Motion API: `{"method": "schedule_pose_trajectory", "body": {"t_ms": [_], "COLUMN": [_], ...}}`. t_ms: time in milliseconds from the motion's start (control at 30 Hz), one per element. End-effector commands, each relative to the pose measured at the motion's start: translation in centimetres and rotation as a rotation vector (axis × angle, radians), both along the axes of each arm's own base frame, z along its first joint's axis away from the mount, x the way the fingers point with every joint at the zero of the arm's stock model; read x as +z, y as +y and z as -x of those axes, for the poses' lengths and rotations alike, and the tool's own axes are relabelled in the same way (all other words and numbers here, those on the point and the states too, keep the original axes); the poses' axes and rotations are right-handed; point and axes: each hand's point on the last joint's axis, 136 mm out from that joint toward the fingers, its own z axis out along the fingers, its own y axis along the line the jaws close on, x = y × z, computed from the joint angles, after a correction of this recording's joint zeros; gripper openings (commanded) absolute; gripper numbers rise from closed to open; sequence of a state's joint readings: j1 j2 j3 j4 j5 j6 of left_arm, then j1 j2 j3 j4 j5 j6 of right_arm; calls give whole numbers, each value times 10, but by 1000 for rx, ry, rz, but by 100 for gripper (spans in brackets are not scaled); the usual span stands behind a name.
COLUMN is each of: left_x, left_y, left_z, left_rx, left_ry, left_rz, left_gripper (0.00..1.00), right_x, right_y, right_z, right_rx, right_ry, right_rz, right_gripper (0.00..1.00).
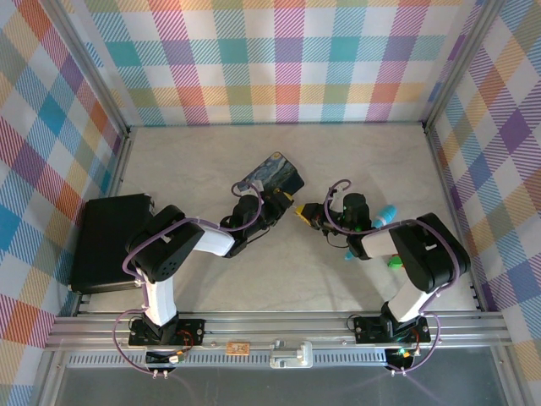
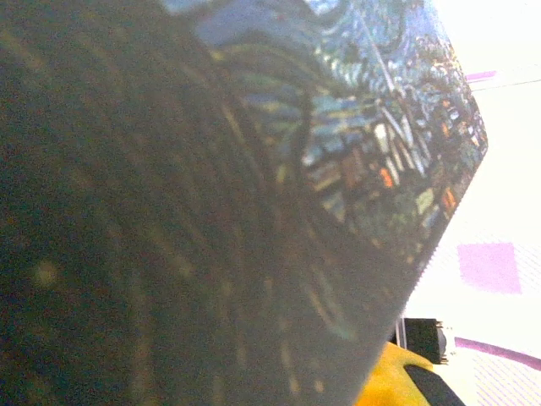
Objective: Unlock a padlock with a key
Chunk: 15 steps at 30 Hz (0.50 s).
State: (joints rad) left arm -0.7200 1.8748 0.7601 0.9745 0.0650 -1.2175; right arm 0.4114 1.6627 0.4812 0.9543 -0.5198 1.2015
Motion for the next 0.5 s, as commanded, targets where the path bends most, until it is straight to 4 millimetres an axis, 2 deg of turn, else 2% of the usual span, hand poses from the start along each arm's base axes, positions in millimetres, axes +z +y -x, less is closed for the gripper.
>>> {"method": "schedule_pose_trajectory", "body": {"t_ms": [0,133,233,367,467], "left_x": [22,20,18,25,32], "left_y": [-26,-28,-30,-35,-39], "left_z": [12,15,16,16,18], "left_rx": [-80,-76,-77,-83,-102], "left_ry": [-26,-17,-9,-4,-9], "left_rz": [79,75,82,118,121], "left_gripper": [0,0,0,0,0], "right_x": [45,36,39,45,37], "right_y": [17,17,17,22,22], "right_z": [-5,-4,-8,-12,-10], "right_rx": [76,53,31,65,127], "right_ry": [-103,55,96,19,-80], "right_rz": [-133,-172,-210,-179,-31], "right_gripper": [0,0,0,0,0]}}
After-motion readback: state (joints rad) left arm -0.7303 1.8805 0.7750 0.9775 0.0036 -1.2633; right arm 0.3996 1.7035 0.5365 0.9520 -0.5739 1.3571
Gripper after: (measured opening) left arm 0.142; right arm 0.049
